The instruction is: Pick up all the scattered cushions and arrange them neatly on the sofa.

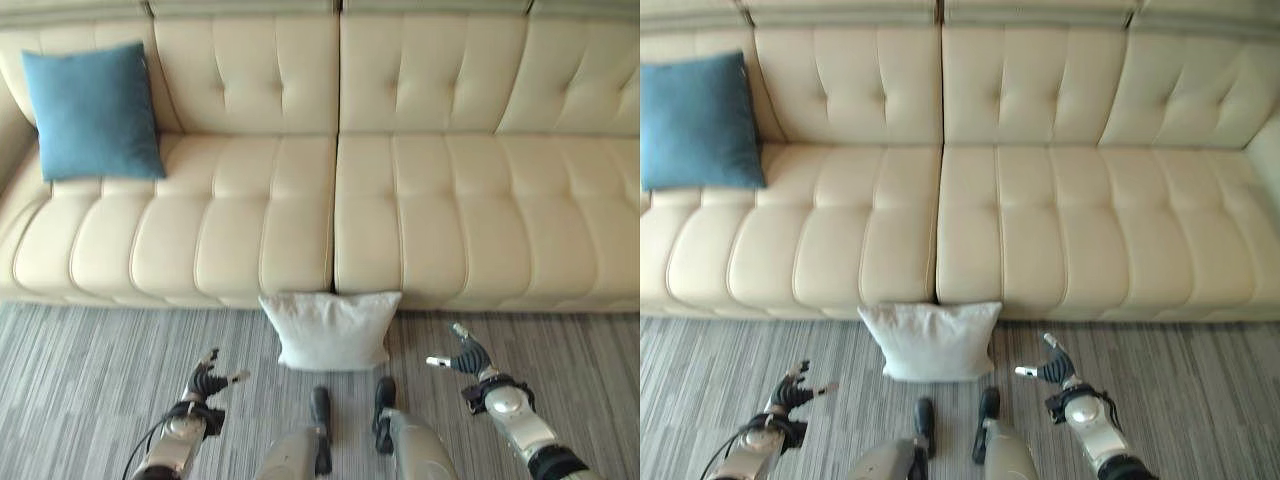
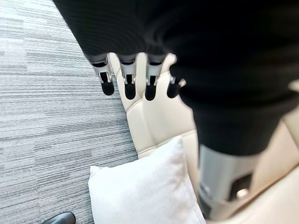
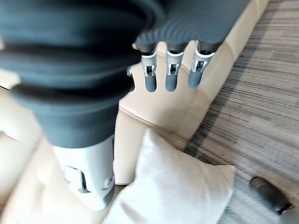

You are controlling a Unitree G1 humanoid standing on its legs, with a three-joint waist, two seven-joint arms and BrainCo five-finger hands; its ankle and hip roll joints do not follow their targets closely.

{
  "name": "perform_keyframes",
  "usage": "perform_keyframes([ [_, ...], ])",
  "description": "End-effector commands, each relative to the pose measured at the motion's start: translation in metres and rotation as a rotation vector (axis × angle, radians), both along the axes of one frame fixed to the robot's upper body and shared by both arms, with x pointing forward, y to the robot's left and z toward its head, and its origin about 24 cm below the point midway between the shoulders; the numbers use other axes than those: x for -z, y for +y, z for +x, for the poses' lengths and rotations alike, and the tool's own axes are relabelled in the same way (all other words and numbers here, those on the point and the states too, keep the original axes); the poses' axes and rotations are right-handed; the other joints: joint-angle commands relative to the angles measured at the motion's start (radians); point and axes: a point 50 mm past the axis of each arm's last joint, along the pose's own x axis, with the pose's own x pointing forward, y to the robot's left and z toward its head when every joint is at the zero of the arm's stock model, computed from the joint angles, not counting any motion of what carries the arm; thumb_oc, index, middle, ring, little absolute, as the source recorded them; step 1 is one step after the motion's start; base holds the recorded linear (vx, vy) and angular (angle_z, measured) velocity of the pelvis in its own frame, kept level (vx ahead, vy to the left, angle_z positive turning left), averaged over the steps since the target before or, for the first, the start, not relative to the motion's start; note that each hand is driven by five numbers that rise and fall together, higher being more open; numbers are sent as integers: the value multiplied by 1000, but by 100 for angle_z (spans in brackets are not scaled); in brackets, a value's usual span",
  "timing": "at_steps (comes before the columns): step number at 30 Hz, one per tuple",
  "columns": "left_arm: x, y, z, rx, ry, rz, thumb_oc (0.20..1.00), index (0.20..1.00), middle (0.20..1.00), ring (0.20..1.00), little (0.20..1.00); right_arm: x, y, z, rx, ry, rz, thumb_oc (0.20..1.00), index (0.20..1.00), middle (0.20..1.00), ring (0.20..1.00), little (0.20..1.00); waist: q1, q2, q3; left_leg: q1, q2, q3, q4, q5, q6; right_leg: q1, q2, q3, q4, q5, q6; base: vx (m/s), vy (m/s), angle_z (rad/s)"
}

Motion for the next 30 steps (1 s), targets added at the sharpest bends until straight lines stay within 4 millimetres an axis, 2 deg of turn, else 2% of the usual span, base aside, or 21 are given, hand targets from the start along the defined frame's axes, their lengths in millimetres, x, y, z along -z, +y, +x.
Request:
perform_keyframes([
  [1, -23, 18, 16, -123, -155, -14, 1000, 1000, 1000, 1000, 1000, -8, 1, 8, 42, -62, 51, 1000, 1000, 1000, 1000, 1000, -3, -13, -12, -30, 32, 40, 106, -108, -58, 3, -34, 31, 70, -86, 76, -44, 14, 6],
  [2, -27, 19, 22, -132, -174, -20, 1000, 1000, 1000, 1000, 1000, -11, -2, 14, 68, -75, 62, 1000, 1000, 1000, 1000, 1000, -5, -9, -3, -57, 35, 37, 131, -136, -64, -28, -37, 40, 103, -114, 84, -42, 23, 8],
  [5, -37, 23, 33, -158, -216, -31, 1000, 1000, 1000, 1000, 1000, -21, -7, 27, 119, -110, 94, 1000, 1000, 1000, 1000, 1000, -6, -5, 12, -135, 41, 42, 174, -140, -63, -105, -45, 50, 150, -121, 83, -84, 28, 1],
  [7, -67, 31, 61, -196, -319, -29, 1000, 1000, 1000, 1000, 1000, -49, -10, 58, 189, -200, 150, 1000, 1000, 1000, 1000, 1000, -17, -1, 43, -311, 60, 54, 266, -147, -56, -284, -53, 76, 243, -137, 77, -186, 49, -2],
  [10, -87, 37, 78, -188, -360, 14, 1000, 1000, 1000, 1000, 1000, -77, -11, 80, 196, -275, 154, 1000, 1000, 1000, 1000, 1000, -23, 5, 58, -455, 73, 59, 345, -163, -47, -435, -59, 105, 328, -154, 71, -83, 47, -13],
  [11, -96, 39, 85, -185, -376, 33, 1000, 1000, 1000, 1000, 1000, -93, -7, 91, 179, -318, 151, 1000, 1000, 1000, 1000, 1000, -23, 6, 60, -511, 77, 62, 379, -170, -44, -496, -61, 119, 367, -165, 67, -52, 83, -8],
  [12, -110, 42, 93, -187, -408, 52, 1000, 1000, 1000, 1000, 1000, -118, 0, 106, 150, -387, 155, 1000, 1000, 1000, 1000, 1000, -21, 9, 64, -606, 84, 64, 431, -181, -38, -594, -64, 136, 423, -177, 64, -18, 78, -12],
  [14, -150, 40, 118, -155, -509, 89, 1000, 1000, 1000, 1000, 1000, -175, 36, 133, 28, -545, 195, 1000, 1000, 1000, 1000, 1000, -23, 13, 69, -782, 96, 54, 547, -208, -30, -762, -67, 163, 527, -206, 54, 25, 79, -7],
  [16, -217, 19, 153, -74, -688, 135, 1000, 1000, 1000, 1000, 1000, -227, 88, 148, -90, -670, 266, 1000, 1000, 1000, 1000, 1000, -16, 29, 83, -912, 84, 42, 627, -217, -28, -881, -67, 164, 607, -223, 51, 41, -6, 3],
  [17, -233, 9, 160, -44, -732, 139, 1000, 1000, 1000, 1000, 1000, -239, 99, 150, -114, -696, 286, 1000, 1000, 1000, 1000, 1000, -12, 32, 84, -935, 78, 35, 639, -218, -28, -902, -68, 169, 615, -226, 49, 29, -38, 7],
  [18, -253, -3, 168, -9, -788, 143, 1000, 1000, 1000, 1000, 1000, -250, 118, 151, -156, -720, 321, 1000, 1000, 1000, 1000, 1000, -6, 36, 88, -958, 71, 29, 651, -218, -26, -923, -68, 169, 630, -229, 50, 28, -45, 6],
  [20, -278, -28, 178, 58, -862, 154, 1000, 1000, 1000, 1000, 1000, -267, 144, 150, -218, -751, 375, 1000, 1000, 1000, 1000, 1000, 5, 43, 85, -993, 58, 23, 662, -218, -23, -957, -68, 173, 646, -231, 50, 21, -41, 6],
  [21, -291, -42, 182, 98, -899, 159, 1000, 1000, 1000, 1000, 1000, -275, 158, 148, -253, -760, 432, 200, 200, 200, 200, 200, 12, 50, 82, -1004, 53, 23, 664, -215, -23, -965, -69, 173, 650, -232, 49, 14, -41, 14],
  [22, -302, -61, 184, 148, -954, 155, 200, 200, 200, 200, 200, -282, 181, 141, -311, -779, 497, 200, 200, 200, 200, 200, 22, 52, 74, -1004, 42, 15, 652, -212, -20, -971, -63, 173, 647, -231, 49, 11, -53, 23],
  [24, -311, -75, 182, 181, -1012, 128, 200, 200, 200, 200, 200, -288, 195, 134, -359, -797, 567, 200, 200, 200, 200, 200, 24, 50, 66, -992, 37, 12, 639, -207, -20, -960, -59, 171, 640, -229, 50, 2, -8, 26],
  [26, -311, -89, 180, 222, -1050, 100, 200, 200, 200, 200, 200, -291, 201, 128, -406, -820, 598, 200, 200, 200, 200, 200, 22, 44, 58, -973, 34, 10, 617, -202, -19, -945, -50, 171, 625, -223, 52, -5, 31, 13],
  [27, -309, -102, 175, 263, -1082, 65, 200, 200, 200, 200, 200, -289, 200, 123, -434, -833, 616, 200, 200, 200, 200, 200, 20, 39, 52, -953, 36, 5, 594, -198, -18, -925, -45, 172, 606, -212, 55, -18, 24, 6],
  [30, -297, -121, 166, 332, -1106, -2, 200, 200, 200, 200, 200, -285, 190, 117, -458, -866, 608, 200, 200, 200, 200, 200, 13, 31, 47, -891, 40, -1, 546, -191, -23, -869, -37, 175, 561, -199, 59, -16, 21, -5],
])
